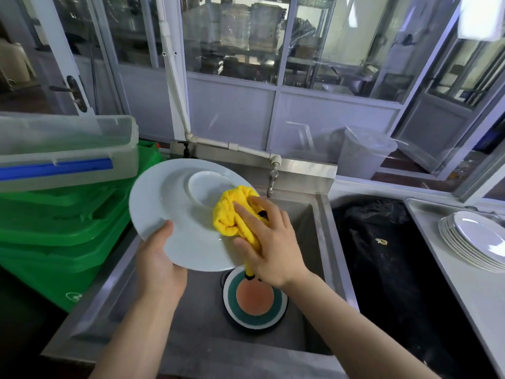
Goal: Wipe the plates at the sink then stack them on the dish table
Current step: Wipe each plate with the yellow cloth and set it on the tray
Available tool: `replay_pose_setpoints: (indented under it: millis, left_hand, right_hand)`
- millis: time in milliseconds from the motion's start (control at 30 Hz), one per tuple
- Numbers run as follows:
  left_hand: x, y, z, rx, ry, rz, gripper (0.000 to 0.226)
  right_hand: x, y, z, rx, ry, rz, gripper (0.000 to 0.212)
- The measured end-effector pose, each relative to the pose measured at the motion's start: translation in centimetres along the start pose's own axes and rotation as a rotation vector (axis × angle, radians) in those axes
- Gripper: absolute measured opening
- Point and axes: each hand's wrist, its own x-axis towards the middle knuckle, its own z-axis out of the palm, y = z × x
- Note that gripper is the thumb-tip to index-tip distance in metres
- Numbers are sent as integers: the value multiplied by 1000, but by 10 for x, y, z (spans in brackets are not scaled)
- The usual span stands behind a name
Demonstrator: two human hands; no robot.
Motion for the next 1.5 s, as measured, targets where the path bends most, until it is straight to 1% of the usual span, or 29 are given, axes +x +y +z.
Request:
replay_pose_setpoints:
  millis: [67, 167, 233, 300, 333, 433, 533, 567, 600, 633, 700, 733, 767, 800, 867, 900, 933, 967, 1033, 1067, 1100, 1167, 1200, 1300, 1367, 1400, 1500]
  left_hand:
    - [-3, -2, -1, -19, 46, -31, 45]
    - [-6, -5, 0, -25, 115, -44, 39]
    - [-7, -5, 0, -34, 130, -63, 37]
    - [-9, -4, -3, -31, 101, -60, 37]
    - [-10, -4, -3, -29, 83, -54, 38]
    - [-12, -3, -6, -12, 64, -21, 38]
    - [-12, 1, -12, 51, -4, -3, 36]
    - [-12, 3, -15, 71, -18, -1, 37]
    - [-11, 5, -16, 89, -28, -2, 36]
    - [-11, 7, -17, 111, -38, -3, 33]
    - [-12, 12, -17, 174, -77, -10, 29]
    - [-13, 14, -16, 205, -100, -19, 29]
    - [-15, 16, -15, 235, -126, -29, 32]
    - [-16, 19, -14, 267, -161, -40, 40]
    - [-17, 24, -13, 337, -236, -63, 65]
    - [-17, 26, -12, 379, -272, -70, 73]
    - [-18, 28, -11, 419, -303, -69, 73]
    - [-19, 28, -10, 450, -320, -61, 67]
    - [-21, 28, -9, 486, -320, -38, 40]
    - [-21, 27, -8, 498, -317, -41, 30]
    - [-22, 26, -7, 508, -316, -48, 25]
    - [-23, 23, -5, 503, -327, -51, 23]
    - [-22, 20, -5, 484, -325, -55, 23]
    - [-20, 14, -6, 424, -293, -96, 25]
    - [-19, 13, -5, 426, -301, -107, 26]
    - [-19, 14, -4, 427, -302, -112, 26]
    - [-19, 16, -4, 423, -288, -112, 26]
  right_hand:
    - [-1, -8, 1, -53, 33, -56, 50]
    - [-4, -21, 6, -99, 77, -237, 46]
    - [-6, -24, 11, -116, 87, -341, 44]
    - [-7, -19, 14, -92, 113, -365, 42]
    - [-7, -14, 16, -64, 136, -342, 41]
    - [-10, -1, 24, 33, 198, -189, 41]
    - [-4, 9, 31, 124, 198, 45, 37]
    - [1, 11, 31, 185, 191, 137, 31]
    - [9, 13, 29, 255, 193, 226, 20]
    - [19, 15, 26, 328, 192, 323, 15]
    - [40, 19, 17, 435, 190, 556, 26]
    - [50, 21, 11, 469, 182, 671, 25]
    - [60, 22, 5, 498, 170, 748, 23]
    - [68, 22, -1, 518, 159, 775, 22]
    - [83, 19, -11, 490, 160, 706, 23]
    - [90, 15, -16, 456, 159, 639, 24]
    - [95, 9, -21, 414, 150, 564, 25]
    - [99, 4, -24, 370, 136, 474, 25]
    - [103, -10, -28, 254, 112, 273, 25]
    - [102, -17, -29, 193, 96, 186, 18]
    - [100, -25, -28, 118, 75, 103, 15]
    - [93, -42, -26, -27, 34, -61, 33]
    - [89, -50, -25, -95, 24, -149, 36]
    - [77, -62, -15, -209, -7, -347, 38]
    - [75, -62, -13, -205, -11, -384, 38]
    - [77, -59, -14, -176, -11, -366, 38]
    - [88, -44, -19, -86, -13, -158, 37]
